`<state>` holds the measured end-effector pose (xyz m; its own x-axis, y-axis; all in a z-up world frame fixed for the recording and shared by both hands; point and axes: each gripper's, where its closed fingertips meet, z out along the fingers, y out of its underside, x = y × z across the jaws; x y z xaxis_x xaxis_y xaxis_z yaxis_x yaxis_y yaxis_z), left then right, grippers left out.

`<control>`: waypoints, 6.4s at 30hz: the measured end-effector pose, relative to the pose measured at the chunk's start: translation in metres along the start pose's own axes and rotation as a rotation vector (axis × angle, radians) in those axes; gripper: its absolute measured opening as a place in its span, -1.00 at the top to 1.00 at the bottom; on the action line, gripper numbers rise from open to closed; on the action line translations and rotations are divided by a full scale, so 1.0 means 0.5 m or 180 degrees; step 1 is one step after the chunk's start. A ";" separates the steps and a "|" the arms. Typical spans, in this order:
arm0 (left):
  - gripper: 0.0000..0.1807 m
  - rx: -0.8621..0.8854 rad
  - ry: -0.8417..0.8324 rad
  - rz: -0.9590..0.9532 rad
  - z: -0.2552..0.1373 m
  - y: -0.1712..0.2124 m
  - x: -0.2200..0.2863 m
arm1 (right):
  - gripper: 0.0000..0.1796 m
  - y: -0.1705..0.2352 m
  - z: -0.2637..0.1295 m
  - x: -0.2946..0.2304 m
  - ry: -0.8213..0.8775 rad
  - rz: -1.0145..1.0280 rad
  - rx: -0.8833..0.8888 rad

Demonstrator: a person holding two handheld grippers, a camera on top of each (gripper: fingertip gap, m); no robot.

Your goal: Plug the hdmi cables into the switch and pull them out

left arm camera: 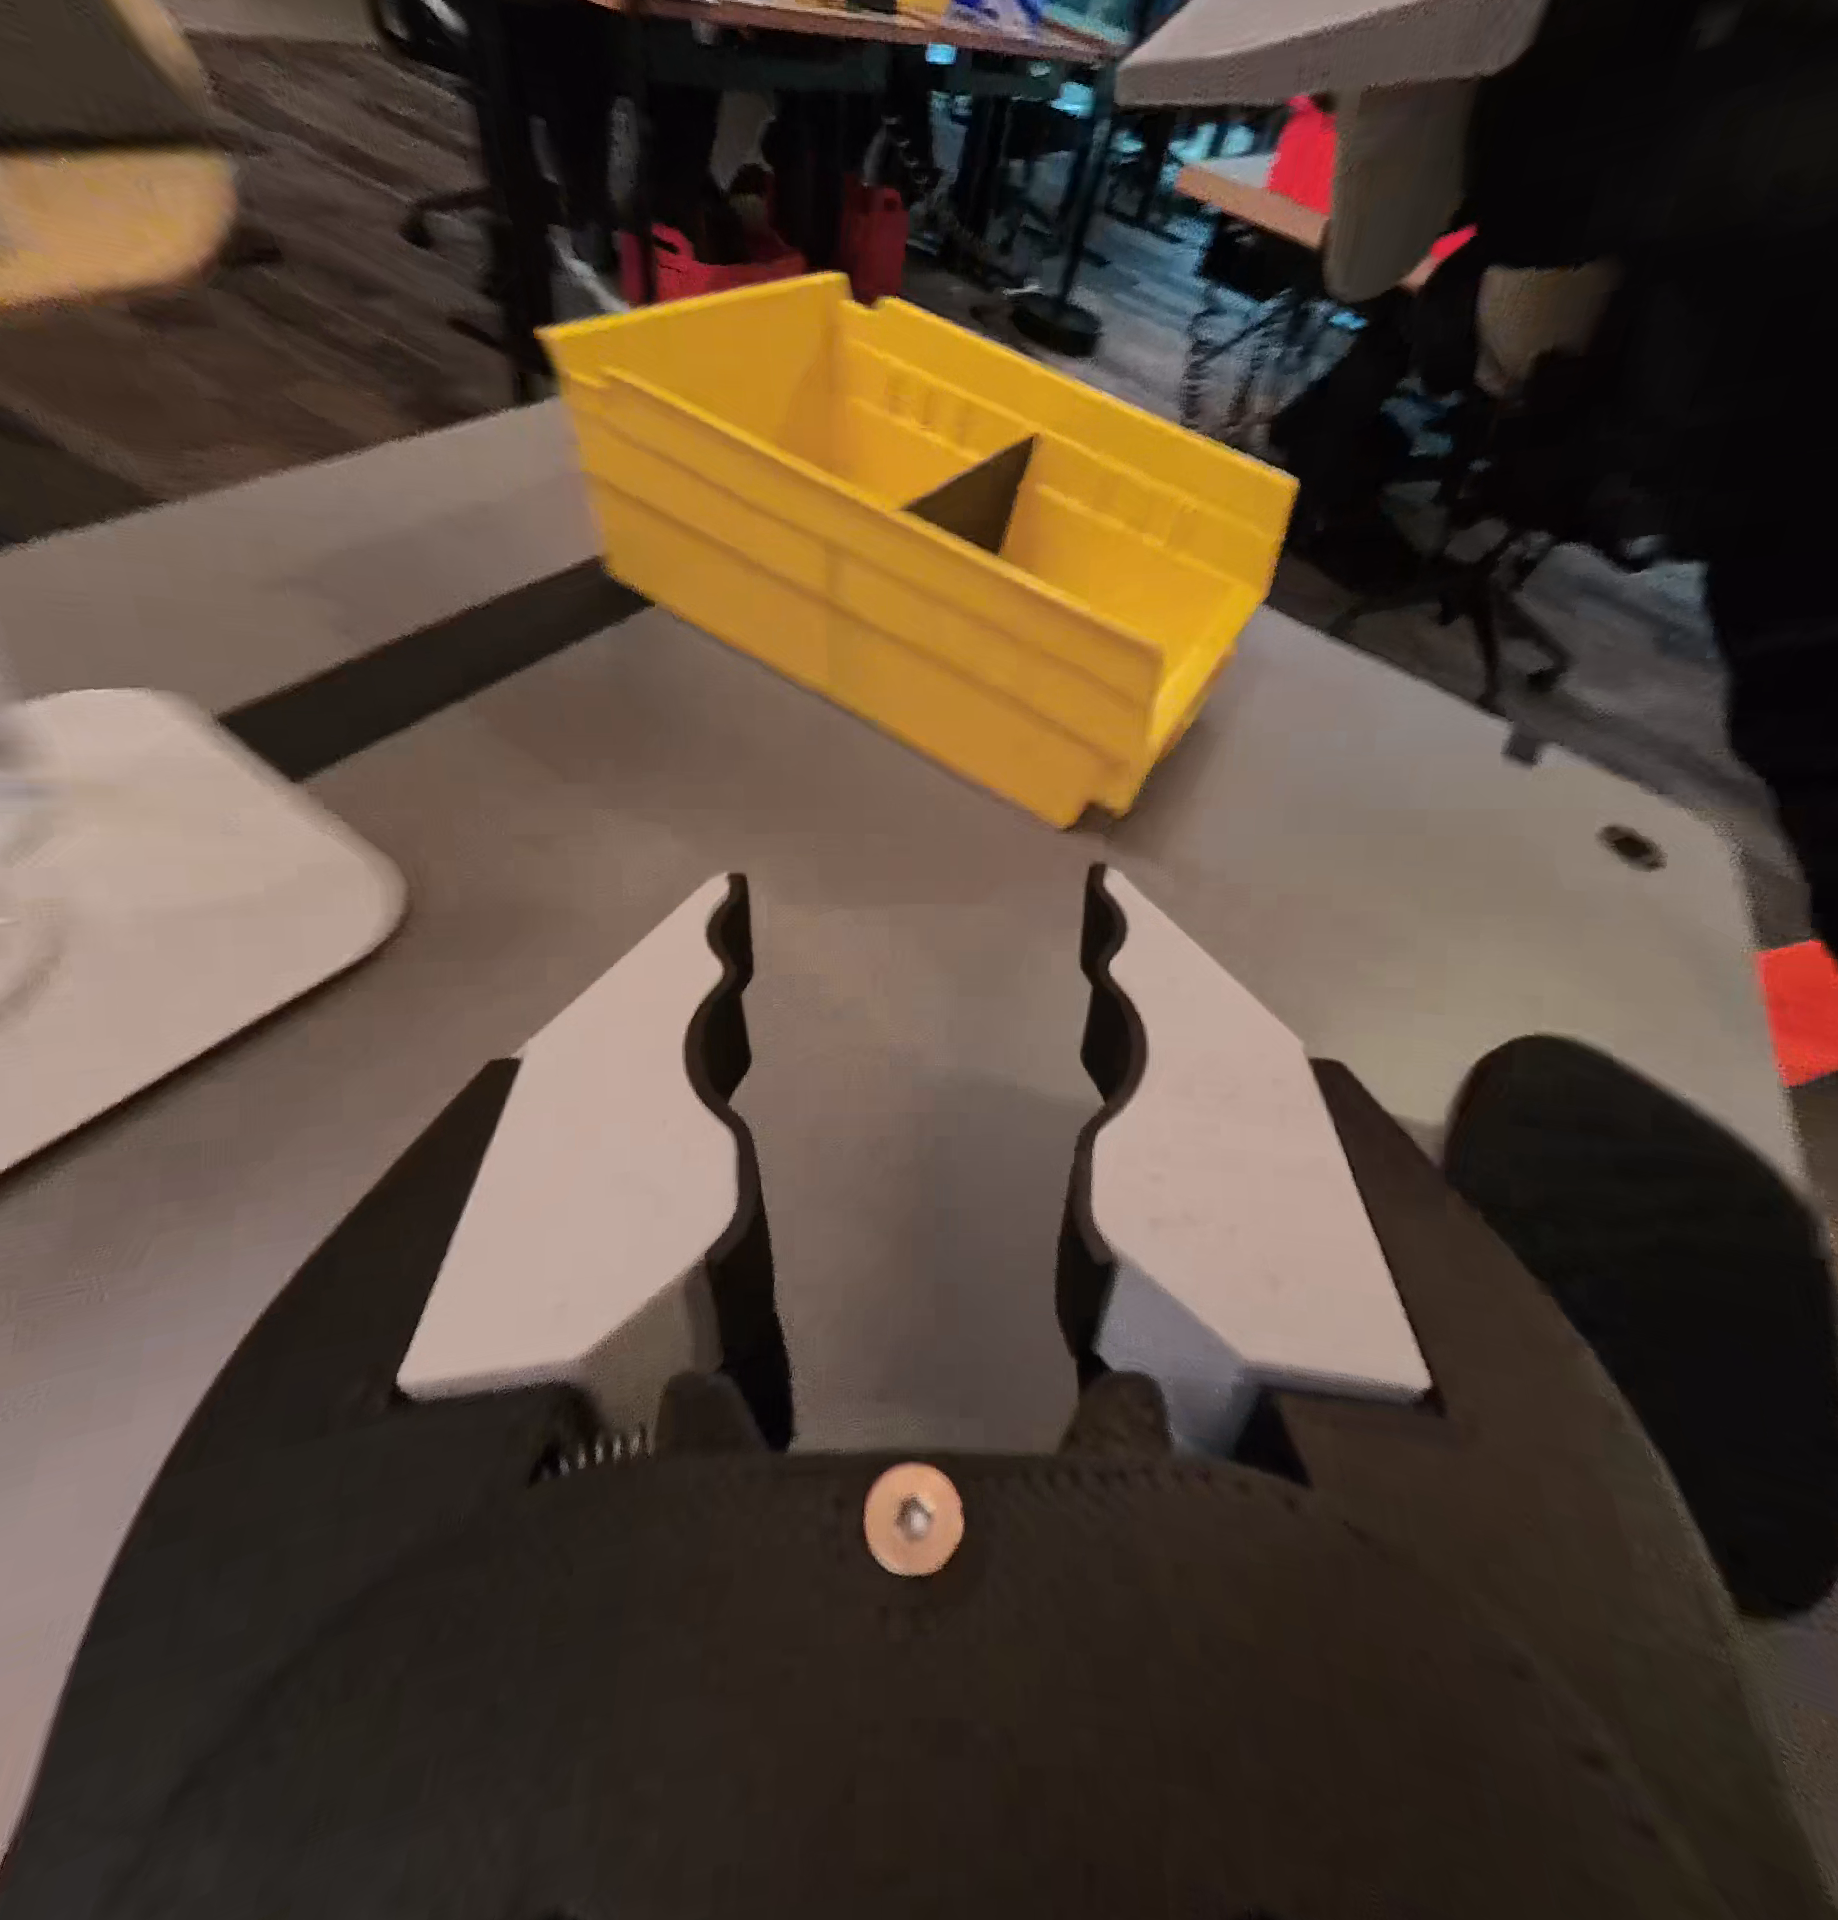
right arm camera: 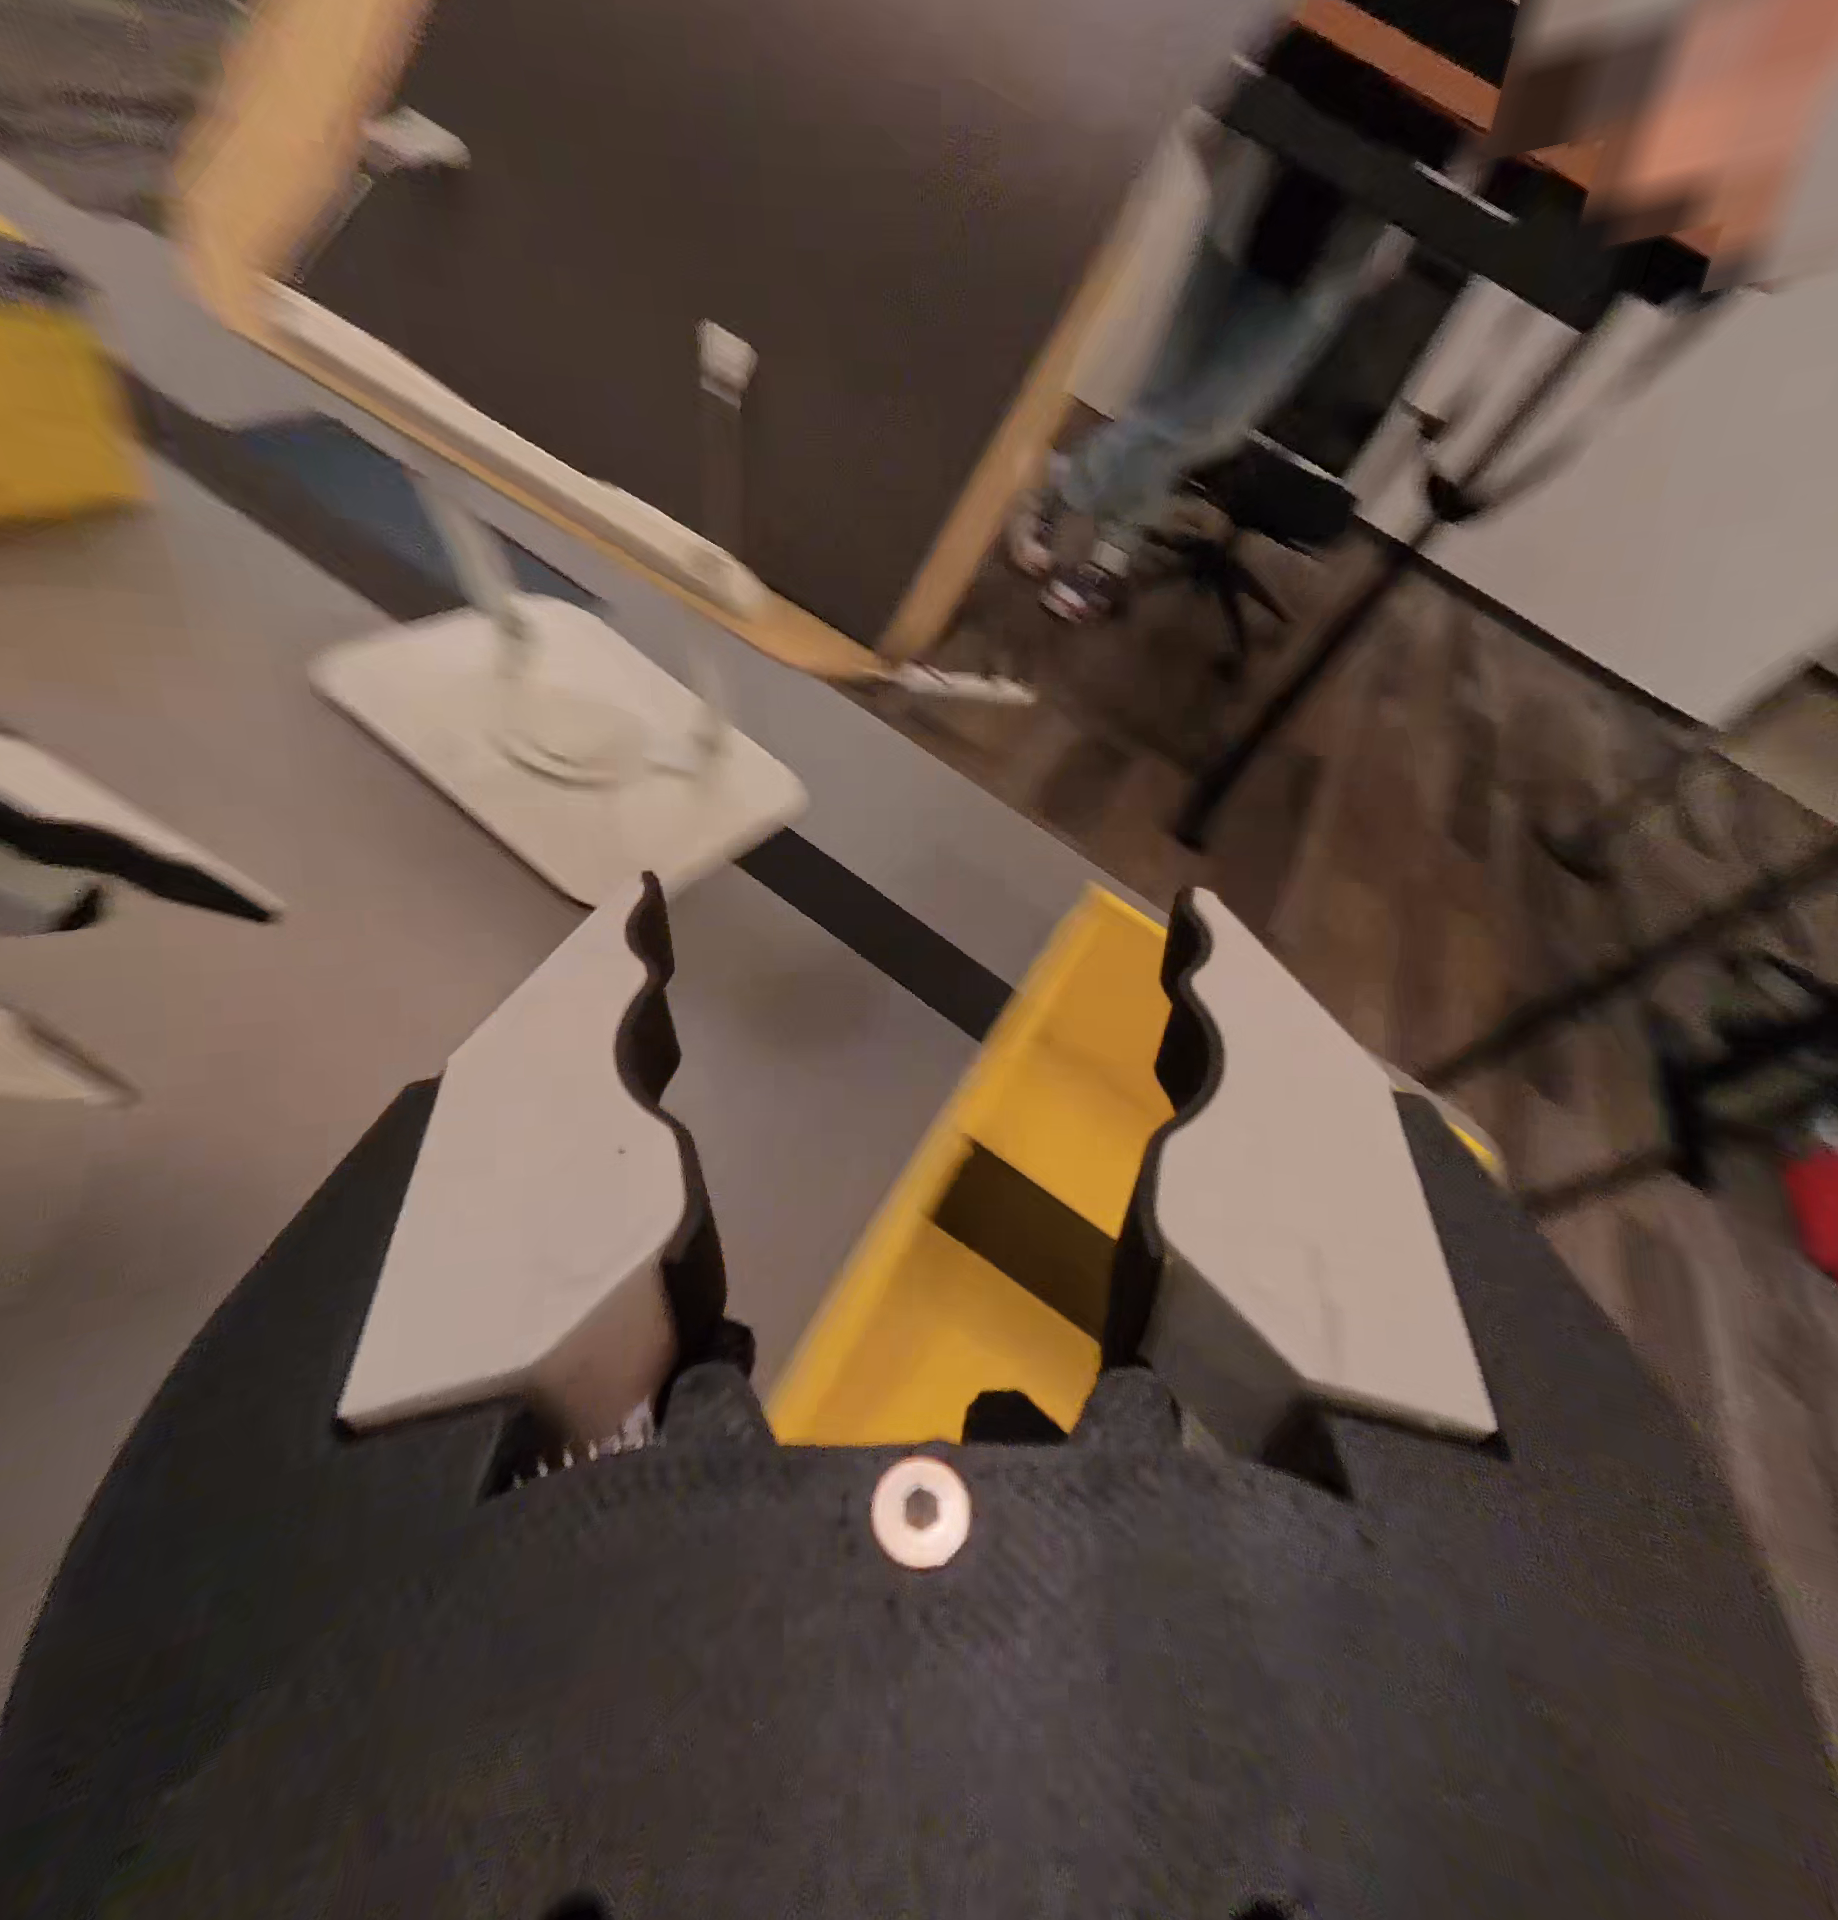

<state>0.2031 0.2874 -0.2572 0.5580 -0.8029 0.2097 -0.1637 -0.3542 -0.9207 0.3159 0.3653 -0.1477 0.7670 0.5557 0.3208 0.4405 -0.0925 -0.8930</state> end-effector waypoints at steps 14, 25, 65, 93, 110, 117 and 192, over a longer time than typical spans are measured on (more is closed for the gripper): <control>0.52 -0.0444 -0.1215 0.0370 -0.331 0.176 -0.292 | 0.21 -0.051 0.318 -0.515 -0.2197 0.0895 0.0496; 0.78 -0.0537 -0.1399 0.1223 -0.390 0.093 -0.315 | 0.29 0.046 0.358 -0.587 -0.2155 0.0235 0.0274; 0.74 -0.3364 -0.0778 0.1592 -0.605 0.076 -0.715 | 0.34 0.082 0.378 -0.579 -0.2224 0.0345 0.0068; 0.75 -0.1752 -0.1905 0.2088 -0.775 -0.297 -0.599 | 0.34 0.079 0.379 -0.571 -0.2224 0.0438 0.0098; 0.75 -0.1230 -0.2289 0.2364 -0.835 -0.531 -0.464 | 0.33 0.085 0.384 -0.543 -0.2153 0.0537 0.0069; 0.75 -0.1053 -0.2107 0.2490 -0.814 -0.616 -0.334 | 0.33 0.097 0.386 -0.537 -0.2194 0.0560 -0.0042; 0.56 -0.2250 -0.0010 0.1604 -0.179 0.296 -0.164 | 0.34 0.150 0.386 -0.451 -0.2267 0.0833 -0.0332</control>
<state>0.0601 0.2581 -0.3811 0.2850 -0.9433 -0.1700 -0.8585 -0.1723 -0.4831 0.0858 0.3926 -0.3478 0.3821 0.9000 -0.2095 0.3546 -0.3522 -0.8661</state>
